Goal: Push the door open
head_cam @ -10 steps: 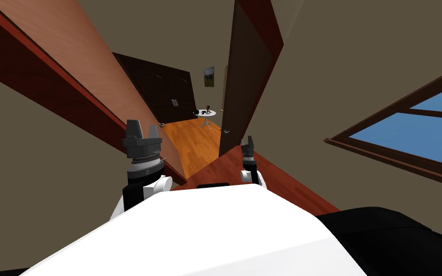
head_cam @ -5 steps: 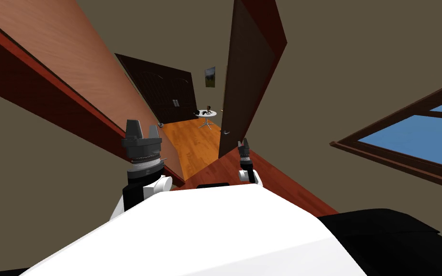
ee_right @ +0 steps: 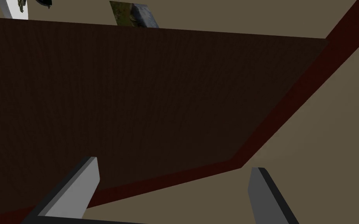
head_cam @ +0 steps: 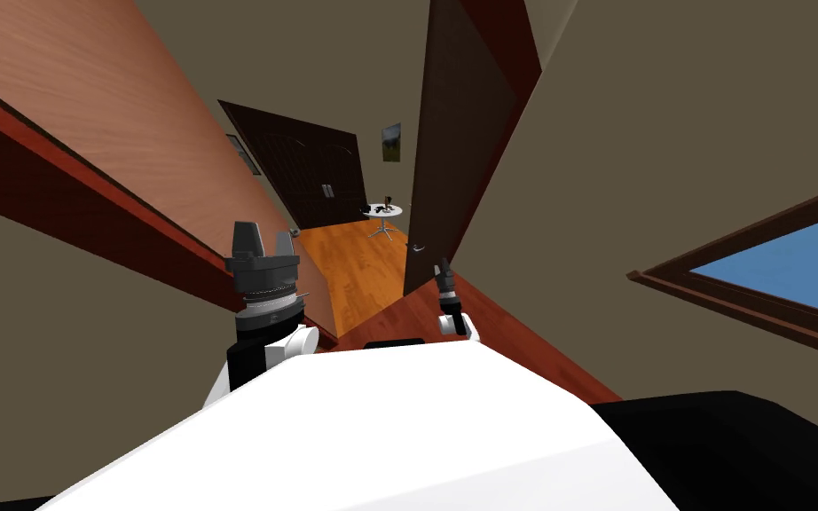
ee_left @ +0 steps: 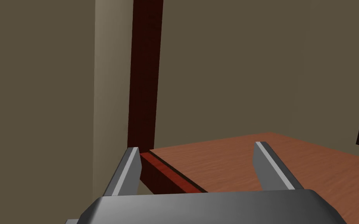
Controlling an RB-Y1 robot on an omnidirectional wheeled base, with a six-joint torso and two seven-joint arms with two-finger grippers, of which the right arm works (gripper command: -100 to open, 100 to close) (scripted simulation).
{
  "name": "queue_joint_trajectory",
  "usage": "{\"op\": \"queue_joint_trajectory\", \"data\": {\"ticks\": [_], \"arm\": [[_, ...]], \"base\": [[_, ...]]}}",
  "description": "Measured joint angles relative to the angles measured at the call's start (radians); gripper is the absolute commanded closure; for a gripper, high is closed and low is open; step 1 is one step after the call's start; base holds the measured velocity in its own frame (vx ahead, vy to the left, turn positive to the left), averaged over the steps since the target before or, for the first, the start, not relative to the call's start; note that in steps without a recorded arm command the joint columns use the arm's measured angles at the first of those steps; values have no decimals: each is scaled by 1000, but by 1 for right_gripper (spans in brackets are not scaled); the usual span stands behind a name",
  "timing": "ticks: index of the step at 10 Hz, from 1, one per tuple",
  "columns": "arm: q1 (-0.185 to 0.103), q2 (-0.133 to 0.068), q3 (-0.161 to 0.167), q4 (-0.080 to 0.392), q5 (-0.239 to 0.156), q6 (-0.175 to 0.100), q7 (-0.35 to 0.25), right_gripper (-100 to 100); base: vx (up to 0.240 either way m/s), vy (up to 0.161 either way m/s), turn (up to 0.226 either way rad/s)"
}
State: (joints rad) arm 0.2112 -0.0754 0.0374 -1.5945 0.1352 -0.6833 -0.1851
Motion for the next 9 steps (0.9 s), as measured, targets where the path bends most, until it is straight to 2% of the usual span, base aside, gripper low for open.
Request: {"op": "queue_joint_trajectory", "data": {"ticks": [1, 4, 5, 7, 9], "arm": [[-5, -3, 2, 15, 2, 0, -4, -100], [-49, -7, 10, 112, 15, -22, -13, -100], [-52, -6, 14, 129, 19, -23, -15, -100], [-81, -14, 17, 190, 25, -34, -25, -100], [-103, -11, 22, 242, 32, -41, -26, -100]], "base": [[51, -55, 25], [69, -82, 50], [54, -55, 28], [64, -59, 41], [54, -76, 46]]}}
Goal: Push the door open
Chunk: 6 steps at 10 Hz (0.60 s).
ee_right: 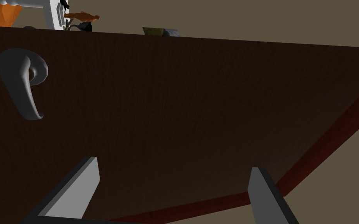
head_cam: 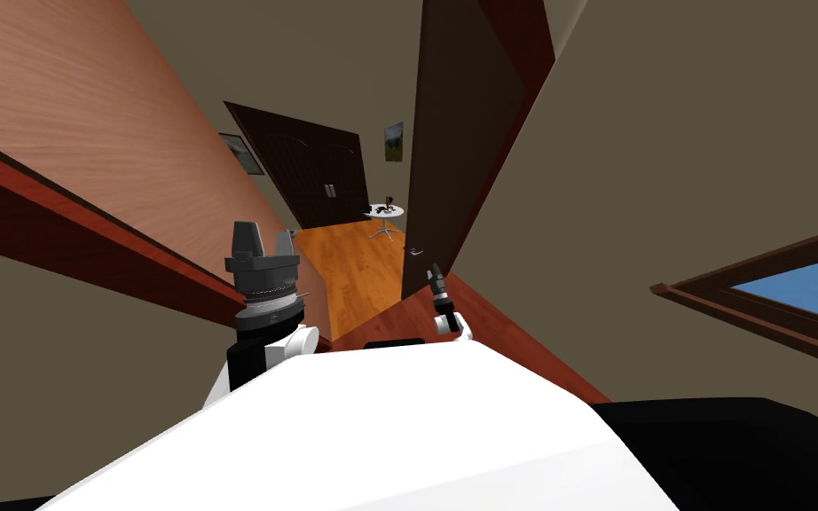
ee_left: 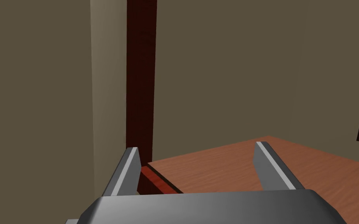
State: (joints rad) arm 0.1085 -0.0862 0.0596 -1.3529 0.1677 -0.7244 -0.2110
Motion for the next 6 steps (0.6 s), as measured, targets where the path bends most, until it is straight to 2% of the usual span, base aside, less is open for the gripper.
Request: {"op": "queue_joint_trajectory", "data": {"ticks": [1, 6], "arm": [[-16, -1, 3, 30, 5, -4, -3, -100], [-58, -6, 16, 148, 21, -28, -18, -100]], "base": [[54, -60, 29], [54, -61, 34]]}}
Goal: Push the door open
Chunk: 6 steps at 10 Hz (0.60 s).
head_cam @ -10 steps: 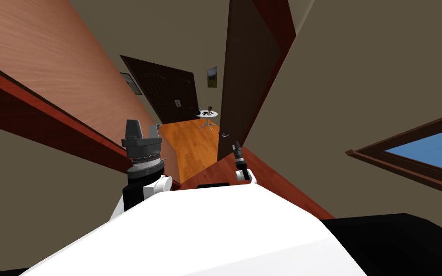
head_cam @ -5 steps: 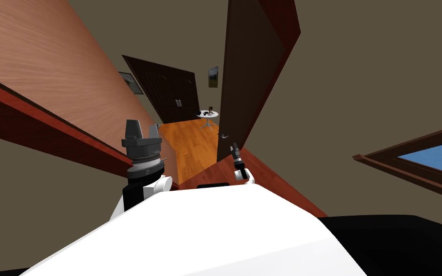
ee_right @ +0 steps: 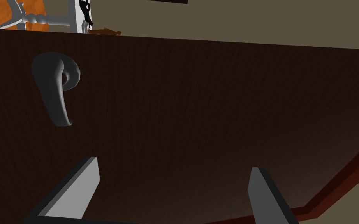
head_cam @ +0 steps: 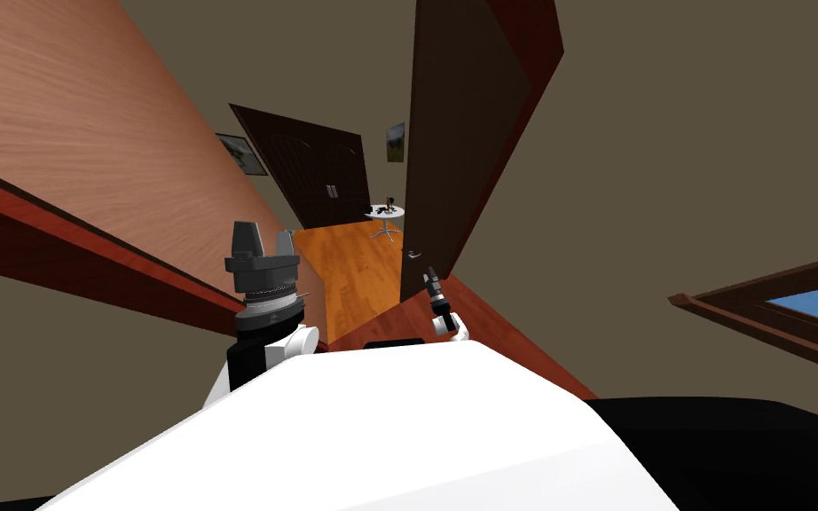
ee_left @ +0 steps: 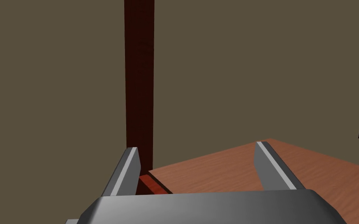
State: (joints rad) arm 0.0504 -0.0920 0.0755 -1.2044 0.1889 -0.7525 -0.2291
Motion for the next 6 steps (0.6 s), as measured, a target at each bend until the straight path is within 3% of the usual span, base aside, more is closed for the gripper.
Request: {"op": "queue_joint_trajectory", "data": {"ticks": [4, 6], "arm": [[-37, -1, 8, 91, 12, -17, -9, -100], [-68, 2, 12, 166, 19, -36, -11, -100]], "base": [[49, -63, 37], [75, -88, 60]]}}
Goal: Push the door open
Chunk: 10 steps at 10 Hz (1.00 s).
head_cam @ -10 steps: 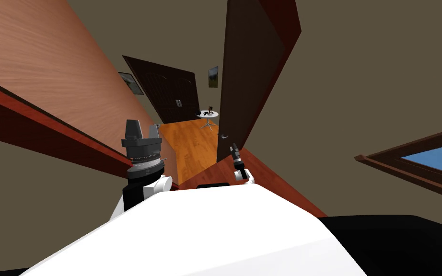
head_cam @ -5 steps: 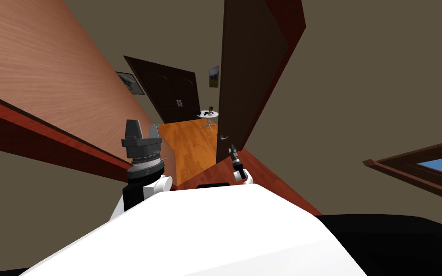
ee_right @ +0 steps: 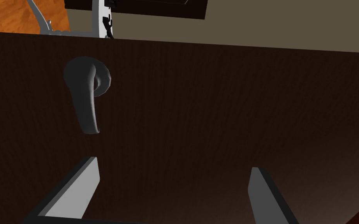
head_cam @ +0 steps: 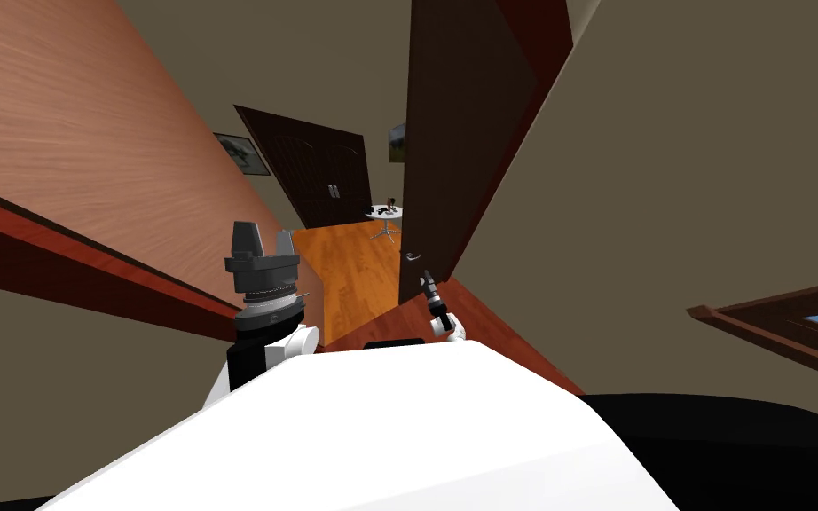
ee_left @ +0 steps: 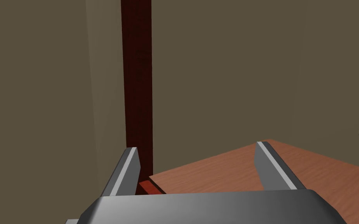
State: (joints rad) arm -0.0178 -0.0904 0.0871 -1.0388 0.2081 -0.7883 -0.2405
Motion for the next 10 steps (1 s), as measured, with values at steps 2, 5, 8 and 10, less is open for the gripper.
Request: {"op": "queue_joint_trajectory", "data": {"ticks": [2, 5, 8, 10], "arm": [[-20, -2, 9, 52, 10, -7, -10, -100], [-44, -4, 13, 108, 17, -14, -18, -100], [-81, -1, 20, 188, 28, -30, -25, -100], [-92, -2, 24, 224, 32, -36, -29, -100]], "base": [[79, -84, 35], [42, -46, 23], [58, -71, 41], [49, -58, 32]]}}
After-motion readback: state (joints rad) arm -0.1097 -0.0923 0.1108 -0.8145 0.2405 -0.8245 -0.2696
